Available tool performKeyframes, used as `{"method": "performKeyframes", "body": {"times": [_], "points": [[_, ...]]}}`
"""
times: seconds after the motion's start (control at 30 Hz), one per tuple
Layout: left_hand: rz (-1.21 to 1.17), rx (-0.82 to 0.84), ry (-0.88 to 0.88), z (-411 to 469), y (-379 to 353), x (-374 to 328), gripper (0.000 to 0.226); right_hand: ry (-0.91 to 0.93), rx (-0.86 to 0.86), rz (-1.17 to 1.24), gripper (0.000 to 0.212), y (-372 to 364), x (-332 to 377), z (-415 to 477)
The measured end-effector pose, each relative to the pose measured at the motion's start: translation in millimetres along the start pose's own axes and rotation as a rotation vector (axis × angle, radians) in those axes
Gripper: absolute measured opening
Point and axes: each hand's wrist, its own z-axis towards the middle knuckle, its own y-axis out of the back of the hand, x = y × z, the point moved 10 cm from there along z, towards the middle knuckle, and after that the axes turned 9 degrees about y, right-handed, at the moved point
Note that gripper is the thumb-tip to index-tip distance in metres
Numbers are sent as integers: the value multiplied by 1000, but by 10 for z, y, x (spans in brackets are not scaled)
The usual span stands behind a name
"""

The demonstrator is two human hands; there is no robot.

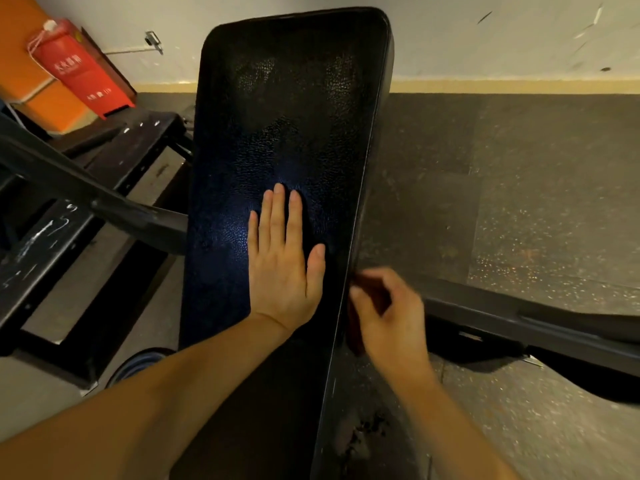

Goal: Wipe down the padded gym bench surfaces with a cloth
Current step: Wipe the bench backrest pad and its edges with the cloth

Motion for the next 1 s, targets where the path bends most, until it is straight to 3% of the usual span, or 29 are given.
{"method": "performKeyframes", "body": {"times": [0.1, 0.23, 0.3, 0.47, 0.53, 0.7, 0.77, 0.9, 1.0], "points": [[-8, 3, -3, -8, 6, -7, 69, -16, 32, -13, 20, 21, 41, 70], [-7, 8, 15, -1, -6, 4, 69, 134, -205, -45, 18, 406, 514, 1079], [3, 7, 12, 1, -12, 8, 70, 152, -240, -19, 13, 394, 503, 1117], [-5, 7, 10, -1, -17, 10, 71, -120, -33, 99, 16, -82, -174, -225], [-7, 8, 13, 0, -11, 1, 71, -163, 17, 99, 17, -102, -180, -266], [-14, 15, 18, 9, 3, 6, 72, 25, -247, 123, 12, 337, 375, 936], [-22, 16, 15, 11, 3, 3, 72, 38, -289, 141, 11, 310, 367, 907], [-27, 14, 17, 5, -7, 6, 72, -259, -89, 150, 14, -65, -234, -109], [-28, 11, 18, 6, 2, 1, 72, -290, -33, 153, 12, -83, -230, -120]]}}
